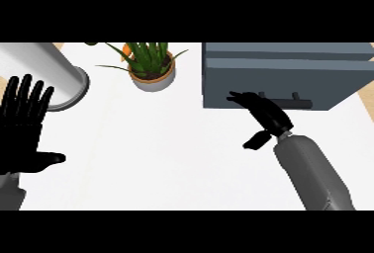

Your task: Pick up the cup, place it into the drawer and close the drawer

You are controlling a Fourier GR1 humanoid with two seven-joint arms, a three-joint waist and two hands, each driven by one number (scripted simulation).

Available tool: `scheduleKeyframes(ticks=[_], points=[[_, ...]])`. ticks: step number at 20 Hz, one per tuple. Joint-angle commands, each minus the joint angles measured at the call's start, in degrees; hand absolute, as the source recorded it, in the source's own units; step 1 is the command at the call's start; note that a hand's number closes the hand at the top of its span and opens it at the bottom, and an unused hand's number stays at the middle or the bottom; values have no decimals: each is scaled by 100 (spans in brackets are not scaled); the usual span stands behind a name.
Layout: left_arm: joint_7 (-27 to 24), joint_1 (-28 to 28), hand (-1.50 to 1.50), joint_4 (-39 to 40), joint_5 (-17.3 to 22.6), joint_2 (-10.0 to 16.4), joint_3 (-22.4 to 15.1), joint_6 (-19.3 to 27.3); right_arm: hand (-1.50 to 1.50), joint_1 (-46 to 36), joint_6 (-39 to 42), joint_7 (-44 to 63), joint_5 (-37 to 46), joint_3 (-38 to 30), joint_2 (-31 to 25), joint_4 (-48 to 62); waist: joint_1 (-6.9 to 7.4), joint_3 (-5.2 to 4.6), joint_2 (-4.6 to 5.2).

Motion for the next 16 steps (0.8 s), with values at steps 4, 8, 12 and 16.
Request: scheduleKeyframes(ticks=[4, 8, 12, 16], points=[[201, 192, -150, -399, 11, -122, 75, -89, -150, -1355, -175, -552, -132, -654, 28, 2222, 117, 26, 71], [-97, -2, -150, 427, -33, -146, 217, -571, -150, -1936, 212, -838, -248, -915, -460, 2736, 140, 22, 127], [-153, -55, -150, 603, -198, -240, 84, -684, -150, -2150, 199, -1047, -173, -962, -673, 3178, 193, 24, 177], [-99, -45, -150, 265, -317, -276, 26, -487, -150, -2467, 246, -1042, -223, -1090, -750, 3496, 320, 32, 191]])
